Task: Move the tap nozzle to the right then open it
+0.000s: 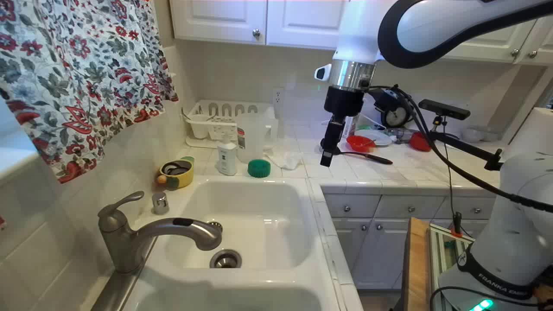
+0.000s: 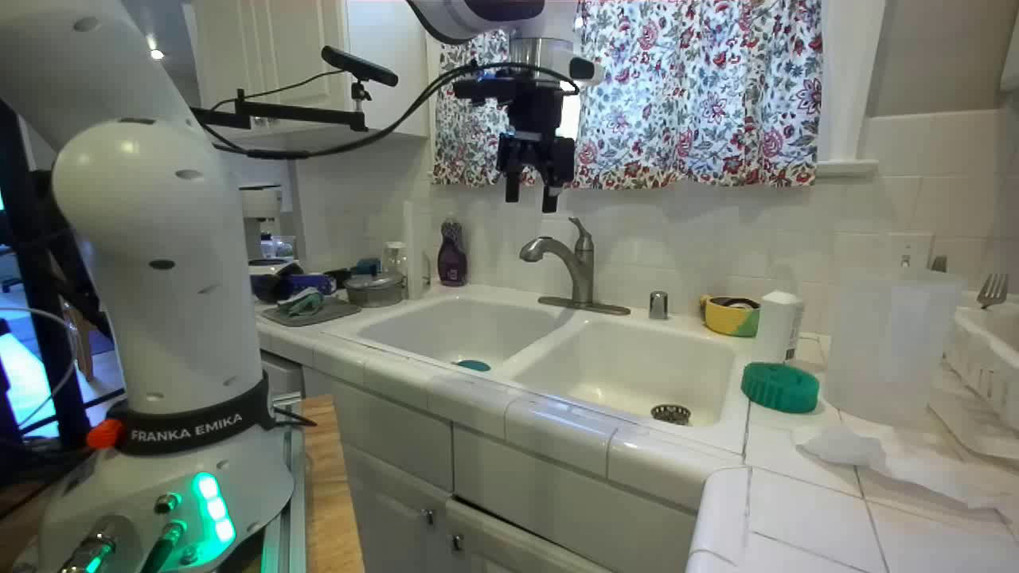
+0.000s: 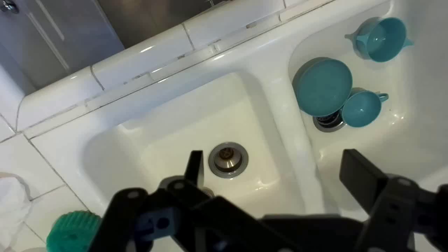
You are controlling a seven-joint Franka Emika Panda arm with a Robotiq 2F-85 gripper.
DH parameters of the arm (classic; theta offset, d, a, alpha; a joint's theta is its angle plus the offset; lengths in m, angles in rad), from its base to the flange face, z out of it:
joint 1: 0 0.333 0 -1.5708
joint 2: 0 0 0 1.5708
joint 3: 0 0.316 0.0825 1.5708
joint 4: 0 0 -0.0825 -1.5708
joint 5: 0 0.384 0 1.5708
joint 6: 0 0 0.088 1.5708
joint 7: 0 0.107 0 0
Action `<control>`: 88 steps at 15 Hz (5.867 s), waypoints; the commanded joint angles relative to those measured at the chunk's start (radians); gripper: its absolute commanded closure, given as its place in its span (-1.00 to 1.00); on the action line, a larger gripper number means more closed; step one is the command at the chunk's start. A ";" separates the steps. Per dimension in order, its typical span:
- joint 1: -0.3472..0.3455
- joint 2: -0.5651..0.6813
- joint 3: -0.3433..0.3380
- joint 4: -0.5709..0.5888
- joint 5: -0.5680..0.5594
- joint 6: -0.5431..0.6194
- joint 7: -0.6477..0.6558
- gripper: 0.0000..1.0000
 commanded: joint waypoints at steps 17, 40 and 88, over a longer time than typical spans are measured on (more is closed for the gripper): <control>0.063 0.223 0.188 0.256 -0.184 0.147 -0.038 -1.00; 0.197 0.808 0.267 0.917 -0.237 0.143 -0.192 -1.00; 0.009 0.810 0.377 0.614 0.033 0.721 -0.222 1.00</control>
